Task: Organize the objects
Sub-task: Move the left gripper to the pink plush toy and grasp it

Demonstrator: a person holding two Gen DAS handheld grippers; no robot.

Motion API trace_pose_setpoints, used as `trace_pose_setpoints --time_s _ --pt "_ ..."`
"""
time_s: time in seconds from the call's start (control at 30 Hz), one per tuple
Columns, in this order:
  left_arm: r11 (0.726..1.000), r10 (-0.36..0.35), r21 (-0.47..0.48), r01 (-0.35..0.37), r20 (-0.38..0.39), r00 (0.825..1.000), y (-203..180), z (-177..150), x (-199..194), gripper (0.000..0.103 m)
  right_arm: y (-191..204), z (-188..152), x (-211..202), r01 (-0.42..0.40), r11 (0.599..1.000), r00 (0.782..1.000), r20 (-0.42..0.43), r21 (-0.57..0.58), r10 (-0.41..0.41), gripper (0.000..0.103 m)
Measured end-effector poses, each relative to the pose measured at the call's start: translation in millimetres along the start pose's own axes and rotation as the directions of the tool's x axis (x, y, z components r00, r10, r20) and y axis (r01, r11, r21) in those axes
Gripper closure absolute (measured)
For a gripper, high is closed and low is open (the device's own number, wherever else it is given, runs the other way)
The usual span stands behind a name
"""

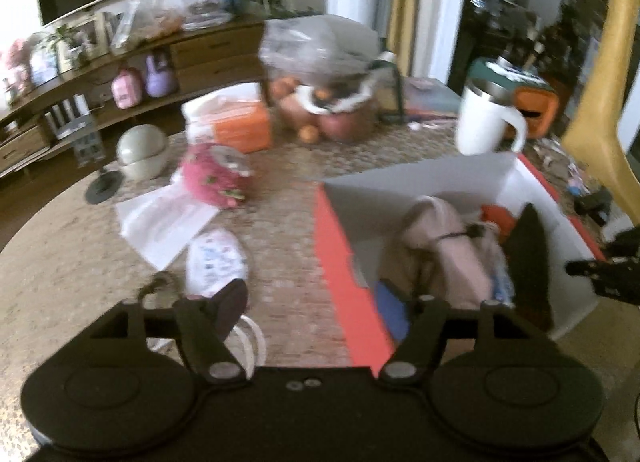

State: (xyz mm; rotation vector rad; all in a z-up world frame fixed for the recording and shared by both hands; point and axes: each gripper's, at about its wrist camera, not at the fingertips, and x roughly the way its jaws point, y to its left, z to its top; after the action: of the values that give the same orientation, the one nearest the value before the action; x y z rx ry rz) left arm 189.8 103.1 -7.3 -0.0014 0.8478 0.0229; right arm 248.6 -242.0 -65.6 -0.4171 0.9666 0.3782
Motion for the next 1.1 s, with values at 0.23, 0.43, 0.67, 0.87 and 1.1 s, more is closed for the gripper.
trace_pose_setpoints --time_s 0.23,0.43,0.67,0.87,1.1 --pt "0.996 0.07 -0.053 -0.069 0.017 0.997 42 0 2 0.023 0 1 0 -0.002 1.0 1.0 -0.007 0.005 0.002 0.091" --pt "0.994 0.096 -0.062 -0.094 0.032 0.995 60 14 15 0.008 0 2 0 -0.004 1.0 1.0 -0.014 0.0 0.004 0.091" --pt "0.989 0.126 -0.08 -0.122 0.045 0.991 70 58 51 0.001 -2 3 2 -0.019 1.0 1.0 -0.018 0.003 0.019 0.091" --pt "0.983 0.157 -0.1 -0.156 -0.001 0.988 77 88 102 0.001 -4 1 2 -0.04 0.999 0.999 -0.008 0.011 0.04 0.091" --pt "0.965 0.162 -0.189 -0.18 -0.104 0.981 101 110 165 0.001 -7 2 3 -0.064 0.998 0.998 -0.004 0.011 0.064 0.091"
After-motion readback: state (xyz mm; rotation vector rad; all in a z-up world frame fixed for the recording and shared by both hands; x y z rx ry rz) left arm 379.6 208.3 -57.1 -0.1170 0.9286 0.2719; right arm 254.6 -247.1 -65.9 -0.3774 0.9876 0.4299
